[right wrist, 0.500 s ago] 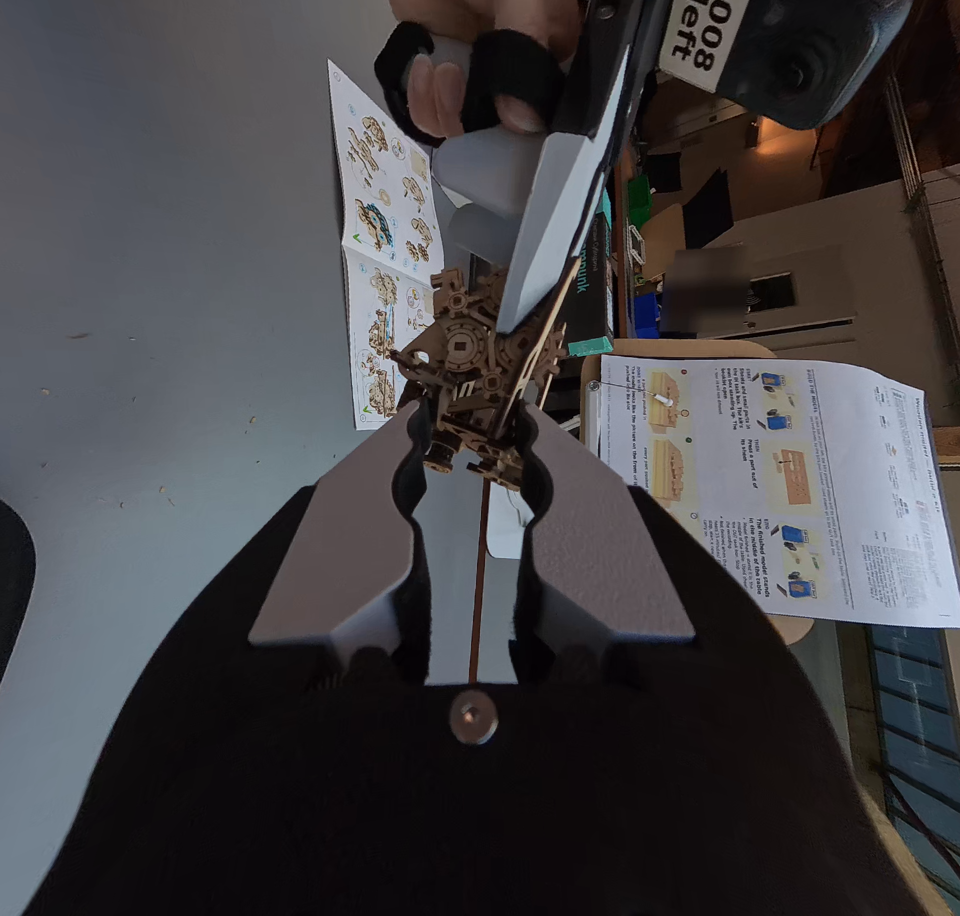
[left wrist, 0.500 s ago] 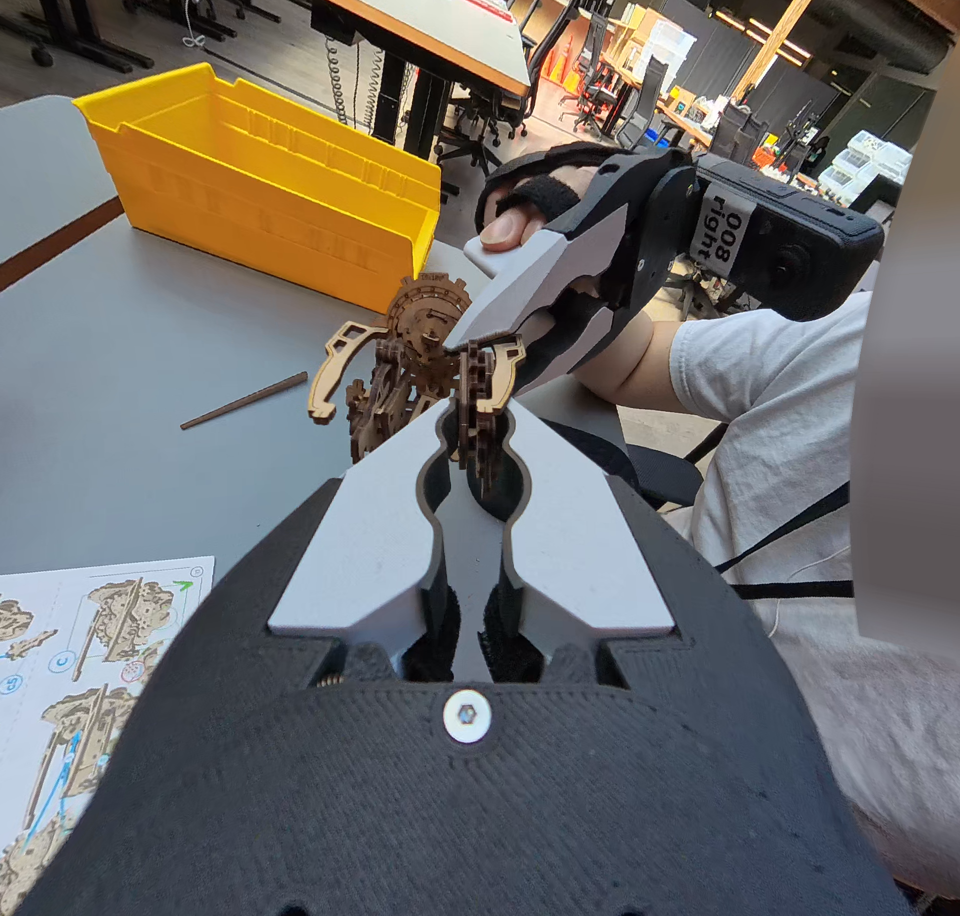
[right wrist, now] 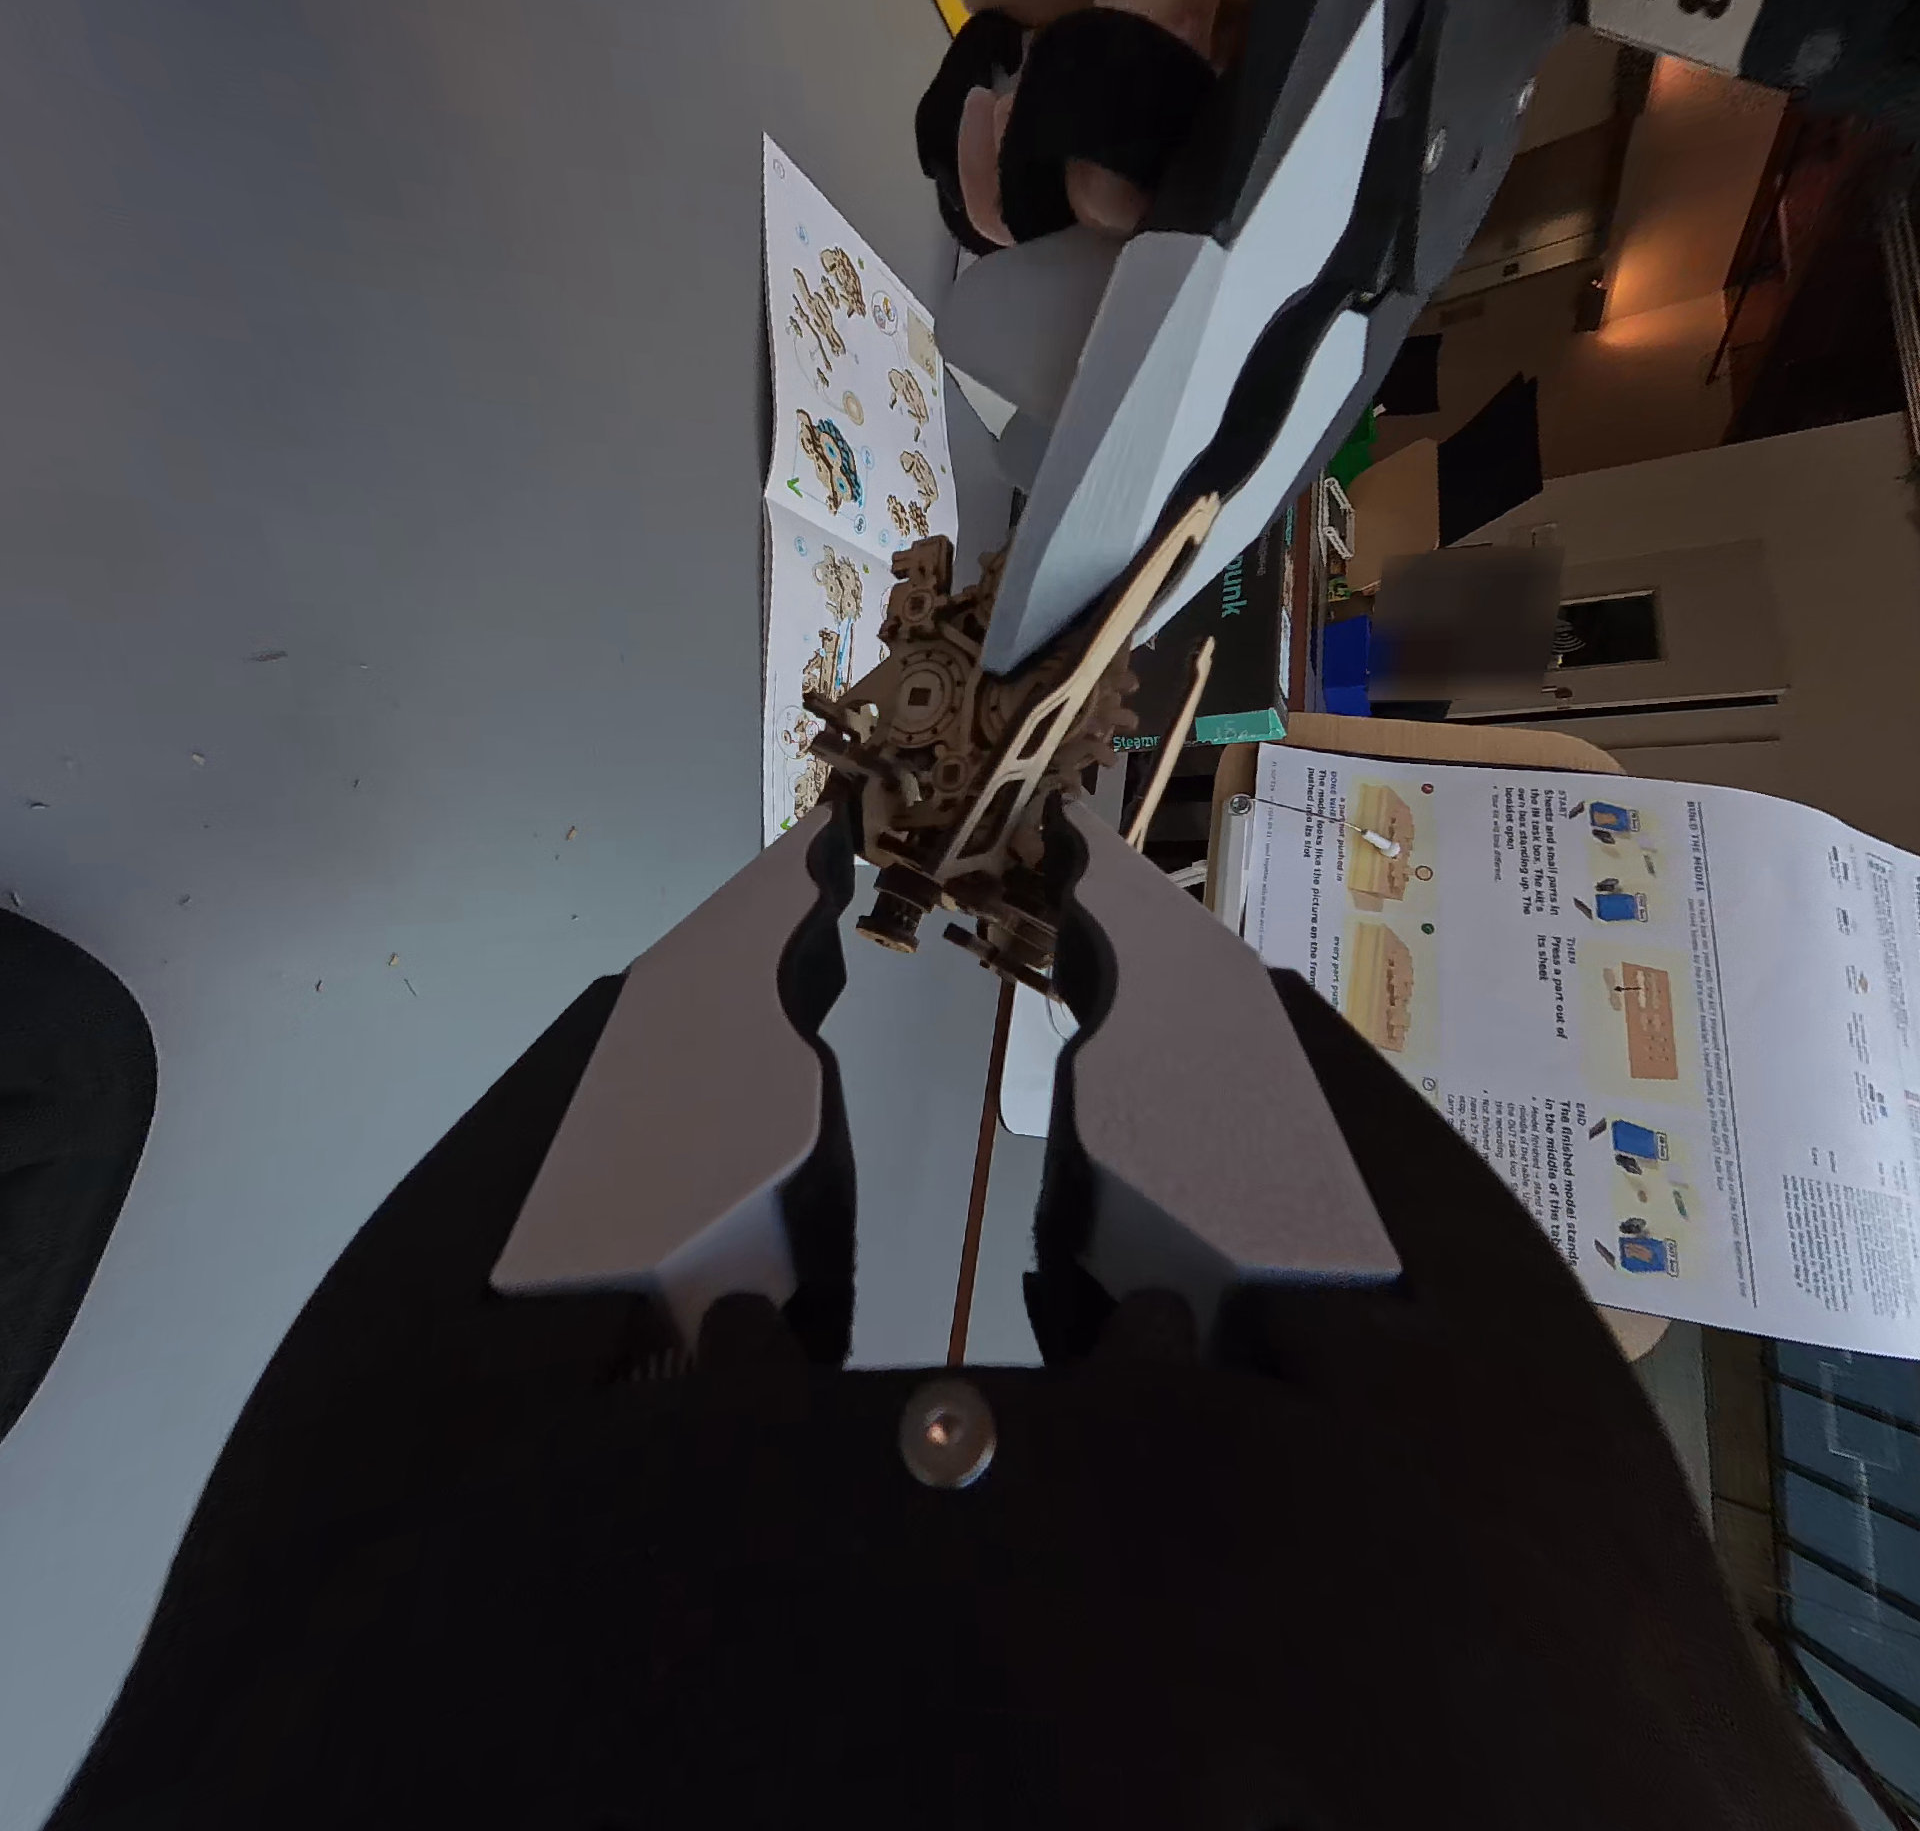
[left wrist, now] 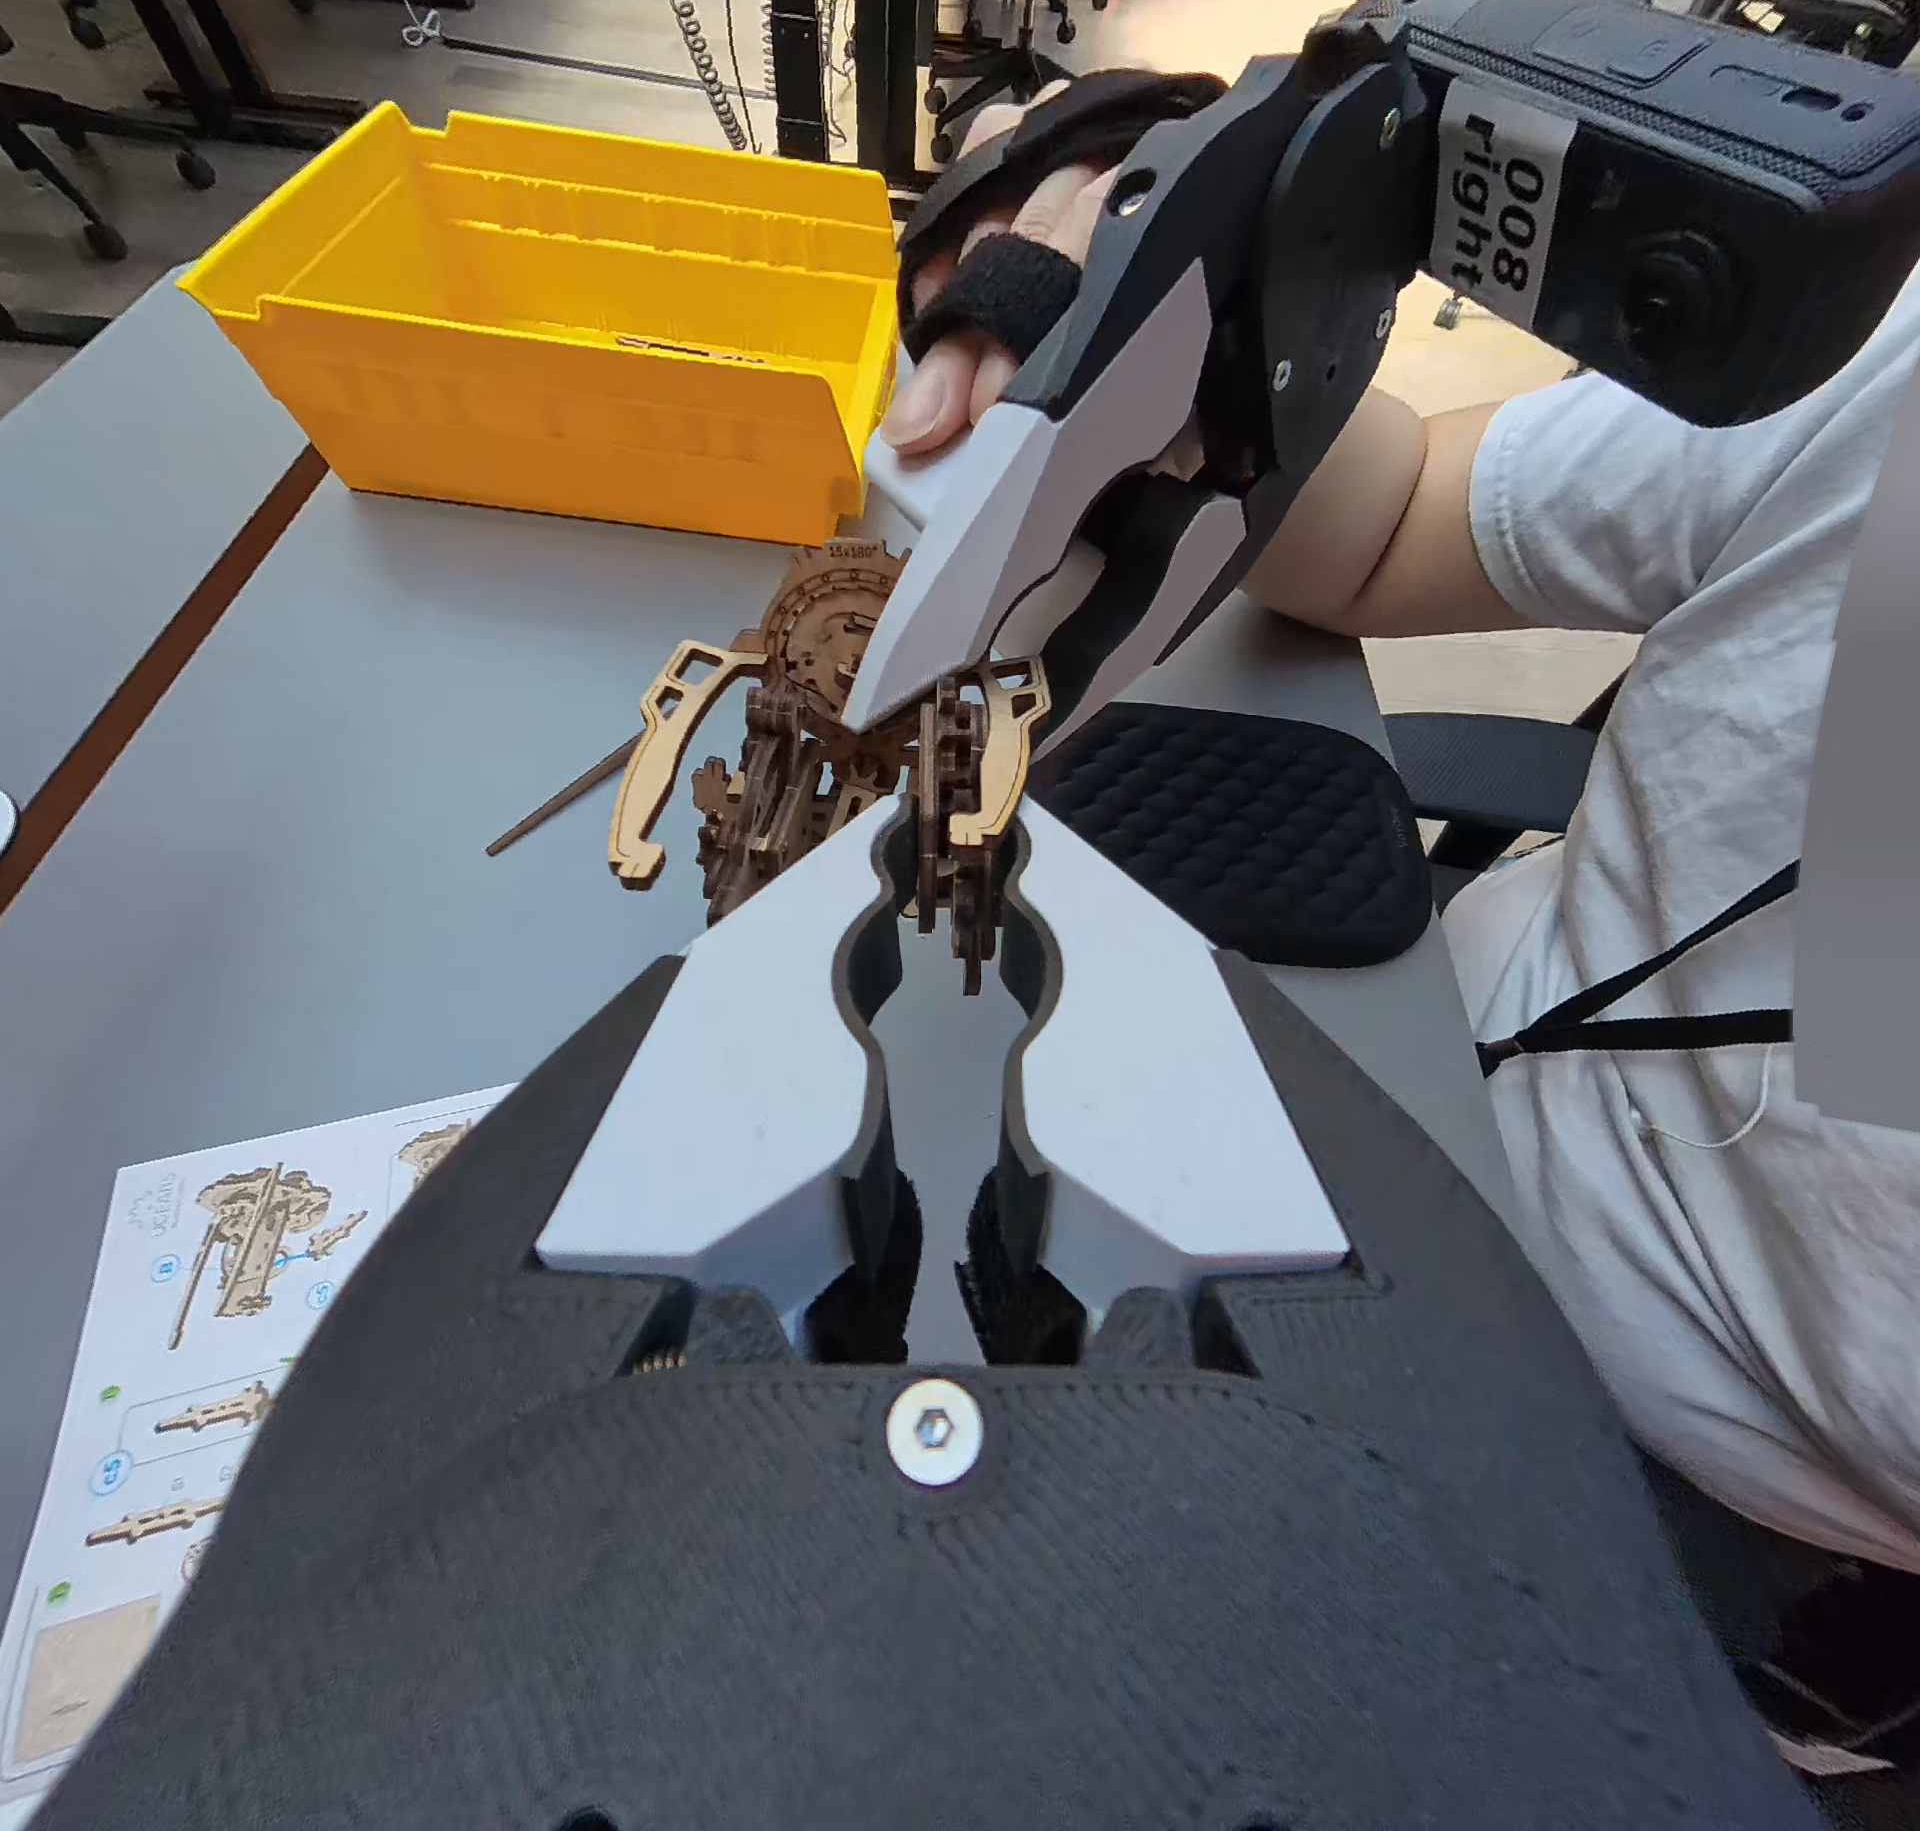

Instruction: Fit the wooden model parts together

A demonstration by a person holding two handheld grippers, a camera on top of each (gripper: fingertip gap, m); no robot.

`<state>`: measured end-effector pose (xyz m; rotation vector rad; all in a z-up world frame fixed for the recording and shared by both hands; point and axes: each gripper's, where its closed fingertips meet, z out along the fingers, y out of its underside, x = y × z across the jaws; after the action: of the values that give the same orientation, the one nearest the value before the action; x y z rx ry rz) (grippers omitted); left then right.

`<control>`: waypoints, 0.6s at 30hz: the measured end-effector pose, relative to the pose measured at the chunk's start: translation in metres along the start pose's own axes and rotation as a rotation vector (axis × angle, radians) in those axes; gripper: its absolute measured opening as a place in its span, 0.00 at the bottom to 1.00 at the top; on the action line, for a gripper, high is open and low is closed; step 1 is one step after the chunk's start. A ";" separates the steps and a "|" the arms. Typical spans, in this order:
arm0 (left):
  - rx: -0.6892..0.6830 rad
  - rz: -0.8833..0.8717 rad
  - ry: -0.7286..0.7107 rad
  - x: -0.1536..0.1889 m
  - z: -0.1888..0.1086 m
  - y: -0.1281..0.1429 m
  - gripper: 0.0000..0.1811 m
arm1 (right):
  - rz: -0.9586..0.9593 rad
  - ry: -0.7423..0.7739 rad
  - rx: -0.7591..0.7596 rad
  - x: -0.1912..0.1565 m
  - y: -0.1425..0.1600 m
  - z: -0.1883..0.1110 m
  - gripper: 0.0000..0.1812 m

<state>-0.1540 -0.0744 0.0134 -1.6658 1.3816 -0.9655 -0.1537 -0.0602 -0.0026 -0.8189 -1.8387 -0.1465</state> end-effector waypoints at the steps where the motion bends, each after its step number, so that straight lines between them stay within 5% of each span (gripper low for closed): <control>1: 0.000 0.012 -0.006 0.001 -0.001 -0.001 0.06 | -0.006 0.003 0.003 0.000 -0.001 0.000 0.19; 18: 0.016 0.061 -0.005 0.004 -0.005 -0.004 0.06 | -0.083 0.102 -0.014 0.010 -0.010 -0.007 0.21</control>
<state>-0.1566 -0.0786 0.0192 -1.6038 1.4094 -0.9347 -0.1556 -0.0660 0.0120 -0.7322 -1.7778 -0.2504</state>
